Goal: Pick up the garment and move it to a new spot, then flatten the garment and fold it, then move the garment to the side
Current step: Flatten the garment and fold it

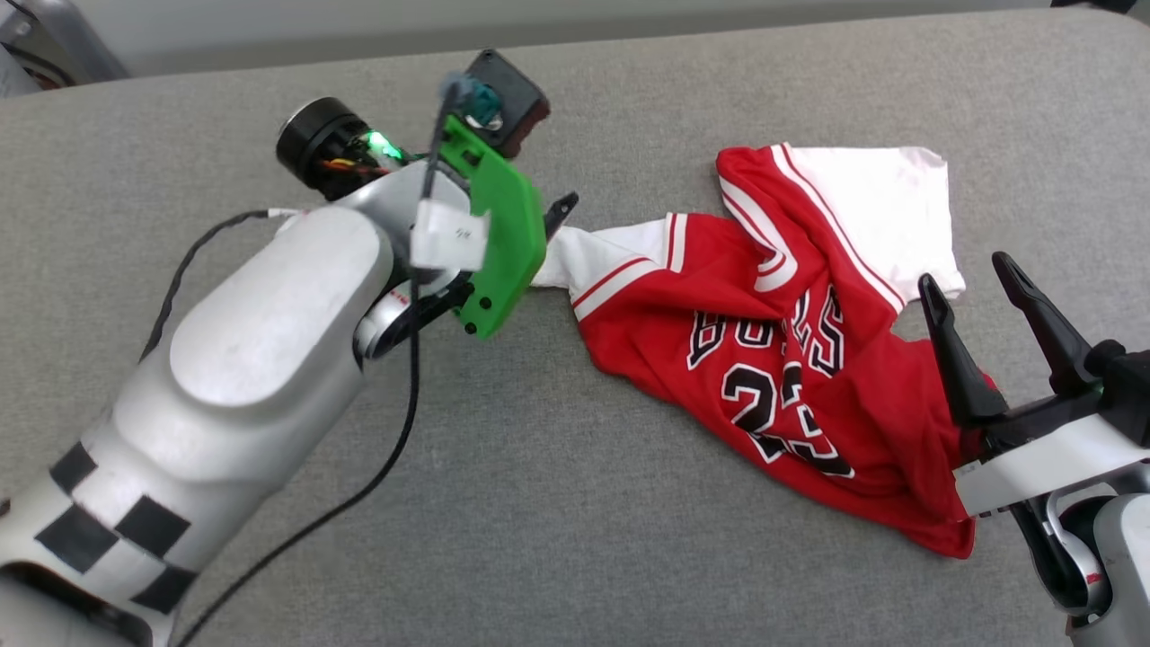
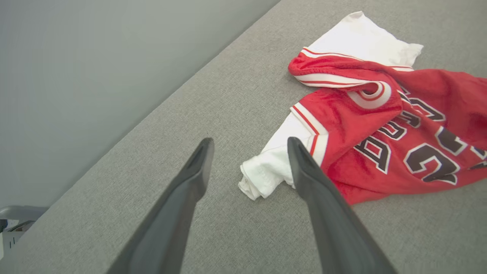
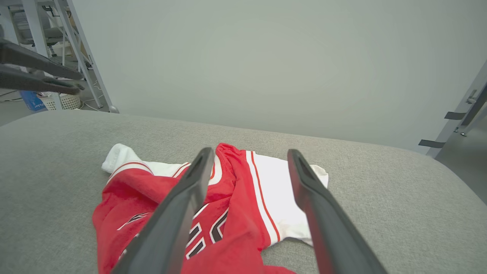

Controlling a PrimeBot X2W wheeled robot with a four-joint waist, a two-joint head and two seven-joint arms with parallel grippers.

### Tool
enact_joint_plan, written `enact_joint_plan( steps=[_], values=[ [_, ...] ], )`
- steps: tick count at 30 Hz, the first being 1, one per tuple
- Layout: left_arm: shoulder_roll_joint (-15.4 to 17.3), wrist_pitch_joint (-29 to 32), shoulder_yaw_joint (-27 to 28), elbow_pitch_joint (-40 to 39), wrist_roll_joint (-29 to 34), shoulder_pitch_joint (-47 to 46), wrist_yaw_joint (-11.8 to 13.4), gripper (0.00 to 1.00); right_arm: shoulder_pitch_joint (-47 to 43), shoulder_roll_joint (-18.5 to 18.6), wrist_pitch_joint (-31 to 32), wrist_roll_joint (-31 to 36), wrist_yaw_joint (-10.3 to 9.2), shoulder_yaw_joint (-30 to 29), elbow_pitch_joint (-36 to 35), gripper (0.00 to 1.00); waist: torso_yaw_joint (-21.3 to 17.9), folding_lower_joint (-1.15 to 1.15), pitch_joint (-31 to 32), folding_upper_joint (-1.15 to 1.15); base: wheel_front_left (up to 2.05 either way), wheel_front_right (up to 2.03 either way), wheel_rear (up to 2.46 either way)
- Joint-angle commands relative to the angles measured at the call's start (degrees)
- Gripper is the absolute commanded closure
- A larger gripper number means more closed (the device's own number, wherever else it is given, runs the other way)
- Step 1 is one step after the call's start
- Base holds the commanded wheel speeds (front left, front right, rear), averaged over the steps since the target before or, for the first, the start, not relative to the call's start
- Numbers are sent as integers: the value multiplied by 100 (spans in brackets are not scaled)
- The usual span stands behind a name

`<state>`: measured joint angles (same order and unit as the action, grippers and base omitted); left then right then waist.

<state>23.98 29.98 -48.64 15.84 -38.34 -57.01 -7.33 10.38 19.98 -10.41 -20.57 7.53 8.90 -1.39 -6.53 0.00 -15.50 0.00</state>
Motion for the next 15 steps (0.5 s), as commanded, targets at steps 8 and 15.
enact_joint_plan(
  steps=[8,15],
  values=[
    [322,1094,-1573,390,-755,-1236,-15,0,434,-55,-12,148,-4,142,-117,0,-403,0,-846,0,0,0,0],
    [459,1218,-2334,768,-1120,-1461,-15,0,745,-93,-131,153,-4,237,6,0,-589,0,-1244,0,0,0,0]
  ],
)
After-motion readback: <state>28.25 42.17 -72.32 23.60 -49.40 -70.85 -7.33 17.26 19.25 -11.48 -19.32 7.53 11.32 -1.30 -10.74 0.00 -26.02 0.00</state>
